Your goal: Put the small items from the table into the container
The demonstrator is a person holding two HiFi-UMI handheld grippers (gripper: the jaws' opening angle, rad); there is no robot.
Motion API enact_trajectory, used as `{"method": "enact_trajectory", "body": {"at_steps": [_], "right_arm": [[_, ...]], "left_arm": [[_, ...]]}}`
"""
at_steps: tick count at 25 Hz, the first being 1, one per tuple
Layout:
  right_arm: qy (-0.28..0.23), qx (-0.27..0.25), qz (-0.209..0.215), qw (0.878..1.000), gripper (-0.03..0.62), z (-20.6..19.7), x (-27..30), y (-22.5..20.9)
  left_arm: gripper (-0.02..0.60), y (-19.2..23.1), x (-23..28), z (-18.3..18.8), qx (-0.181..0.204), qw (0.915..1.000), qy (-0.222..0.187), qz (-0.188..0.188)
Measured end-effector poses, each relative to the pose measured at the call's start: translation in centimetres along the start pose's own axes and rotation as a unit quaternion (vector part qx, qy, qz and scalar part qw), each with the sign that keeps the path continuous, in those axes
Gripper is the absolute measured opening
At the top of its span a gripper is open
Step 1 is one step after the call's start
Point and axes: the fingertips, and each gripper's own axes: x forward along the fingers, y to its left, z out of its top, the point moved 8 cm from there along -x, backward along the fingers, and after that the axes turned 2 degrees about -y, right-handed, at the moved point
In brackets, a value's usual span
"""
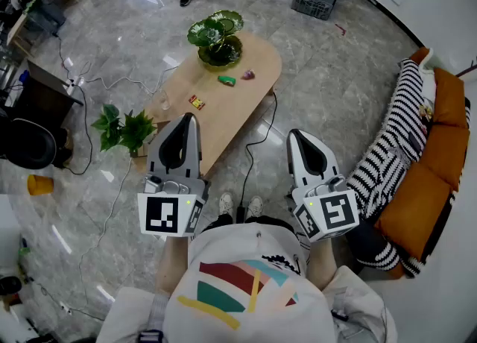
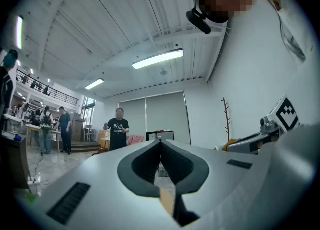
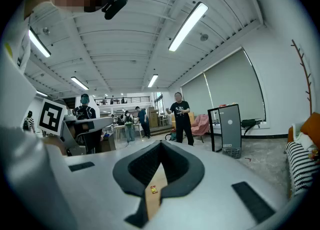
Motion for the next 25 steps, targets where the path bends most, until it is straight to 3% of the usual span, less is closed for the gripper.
{"method": "enact_trajectory", "body": {"at_steps": [14, 20, 25], "right_arm": [[-0.051, 0.003, 0.081, 0.995, 0.014, -0.1, 0.9, -4.1], [-0.03, 0.01, 0.079, 0.996, 0.015, -1.2, 4.4, -5.9], [-0.014, 0.02, 0.083, 0.996, 0.03, -1.2, 10.6, -8.5]], "left_arm": [[0.006, -4.1, 2.3, -1.4, 0.008, 0.9998, 0.005, 0.019], [0.006, -2.0, 6.0, -3.3, -0.002, 0.9995, -0.001, 0.033], [0.006, 2.4, 11.5, -5.1, -0.007, 0.9988, -0.005, 0.048]]}}
